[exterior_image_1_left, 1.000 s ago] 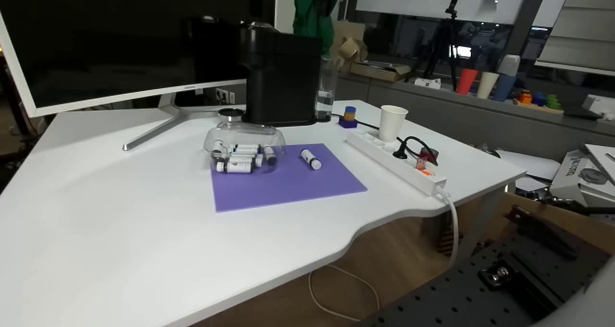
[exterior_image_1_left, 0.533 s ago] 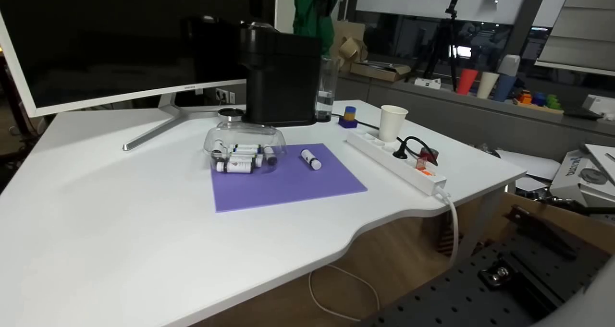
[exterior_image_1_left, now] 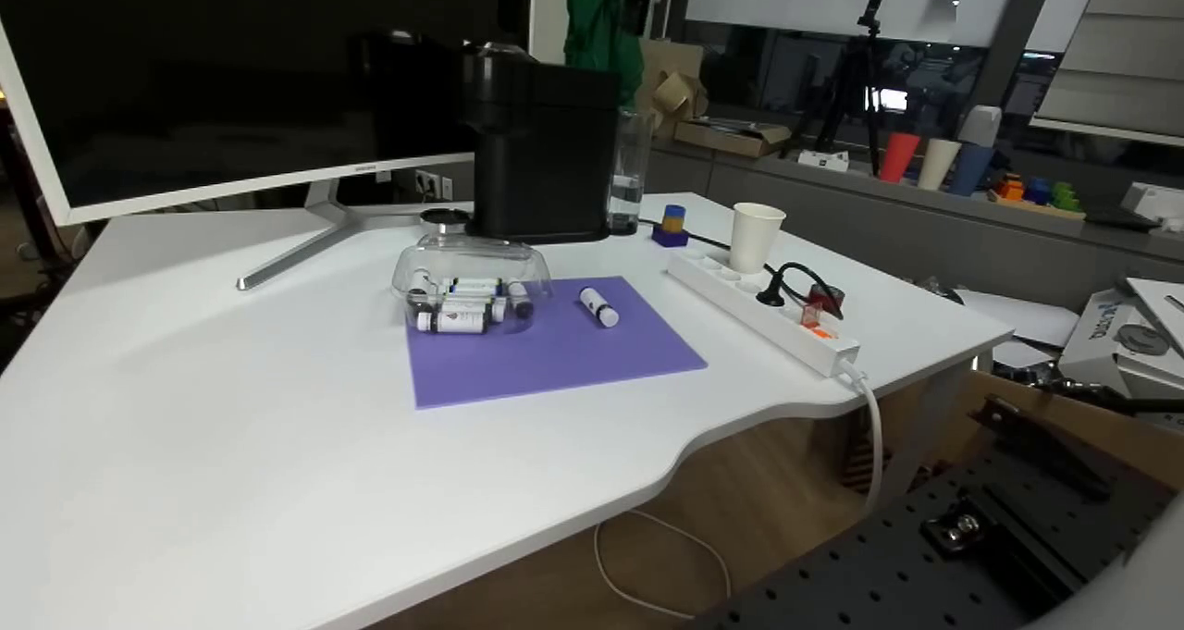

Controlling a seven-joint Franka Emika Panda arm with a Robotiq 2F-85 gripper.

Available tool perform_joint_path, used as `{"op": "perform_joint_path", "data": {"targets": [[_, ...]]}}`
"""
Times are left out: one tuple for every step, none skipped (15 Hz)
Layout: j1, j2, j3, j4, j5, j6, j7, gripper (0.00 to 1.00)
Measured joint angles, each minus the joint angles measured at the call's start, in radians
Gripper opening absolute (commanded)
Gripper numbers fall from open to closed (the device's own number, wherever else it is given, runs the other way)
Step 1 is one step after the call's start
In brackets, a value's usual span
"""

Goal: Pick up the bottle from the placemat and put it inside the clear container on the left

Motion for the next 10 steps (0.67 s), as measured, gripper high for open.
{"op": "perform_joint_path", "data": {"targets": [[-0.02,0.015,-0.025,0.007,-0.006,0.013,-0.006,1.0],[-0.04,0.035,-0.056,0.018,-0.006,0.02,-0.023,1.0],[-0.06,0.061,-0.093,0.035,-0.006,0.024,-0.048,1.0],[-0.077,0.094,-0.131,0.057,-0.006,0.025,-0.076,1.0],[-0.094,0.134,-0.169,0.085,-0.005,0.024,-0.105,1.0],[-0.108,0.181,-0.203,0.117,-0.005,0.023,-0.131,1.0],[-0.119,0.234,-0.232,0.154,-0.005,0.02,-0.156,1.0],[-0.128,0.289,-0.253,0.192,-0.006,0.016,-0.18,1.0],[-0.133,0.347,-0.27,0.233,-0.006,0.011,-0.203,1.0],[-0.134,0.404,-0.282,0.274,-0.006,0.006,-0.221,1.0]]}}
